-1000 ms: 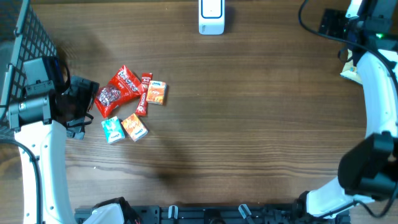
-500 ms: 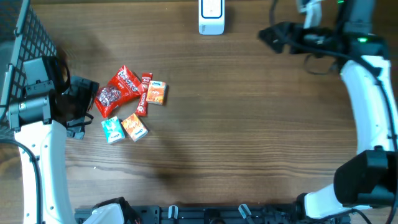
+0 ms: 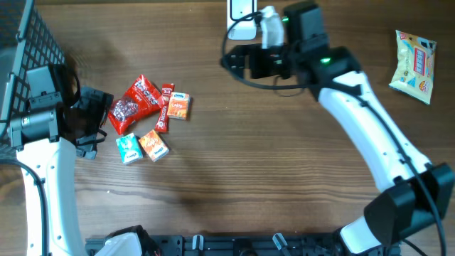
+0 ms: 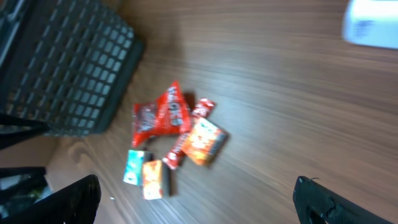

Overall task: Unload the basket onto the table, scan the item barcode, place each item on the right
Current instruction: 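Reach the right gripper to the orange Kleenex pack and grasp it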

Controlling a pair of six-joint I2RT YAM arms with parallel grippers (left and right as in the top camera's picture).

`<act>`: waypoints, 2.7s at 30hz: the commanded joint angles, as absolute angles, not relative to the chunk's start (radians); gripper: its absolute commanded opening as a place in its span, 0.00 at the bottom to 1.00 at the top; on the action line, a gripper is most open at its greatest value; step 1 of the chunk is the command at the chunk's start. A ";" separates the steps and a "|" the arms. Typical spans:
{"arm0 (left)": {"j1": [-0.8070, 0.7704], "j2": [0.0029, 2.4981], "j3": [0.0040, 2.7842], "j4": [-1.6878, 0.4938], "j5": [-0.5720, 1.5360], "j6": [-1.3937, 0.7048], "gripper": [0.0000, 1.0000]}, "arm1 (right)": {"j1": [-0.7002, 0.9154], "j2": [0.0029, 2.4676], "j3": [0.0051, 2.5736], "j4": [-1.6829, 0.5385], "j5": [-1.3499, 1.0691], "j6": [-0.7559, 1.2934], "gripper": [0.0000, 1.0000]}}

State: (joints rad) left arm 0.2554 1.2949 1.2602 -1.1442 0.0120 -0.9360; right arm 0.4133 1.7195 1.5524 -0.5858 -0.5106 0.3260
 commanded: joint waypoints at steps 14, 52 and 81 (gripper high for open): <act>0.260 1.296 1.263 -1.145 -0.002 -0.923 1.00 | 0.697 2.051 1.542 -0.351 -0.340 0.581 0.88; 0.260 1.296 1.263 -1.149 -0.002 -0.923 1.00 | 0.839 2.269 1.542 -0.136 -0.049 0.710 0.26; 0.260 1.296 1.263 -1.149 -0.002 -0.923 1.00 | 0.765 2.065 1.610 -0.435 0.042 0.551 0.75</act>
State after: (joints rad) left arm 0.2554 1.2949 1.2602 -1.1481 0.0120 -0.9360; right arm 0.7567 2.0796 1.5990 -0.4610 0.1482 0.5514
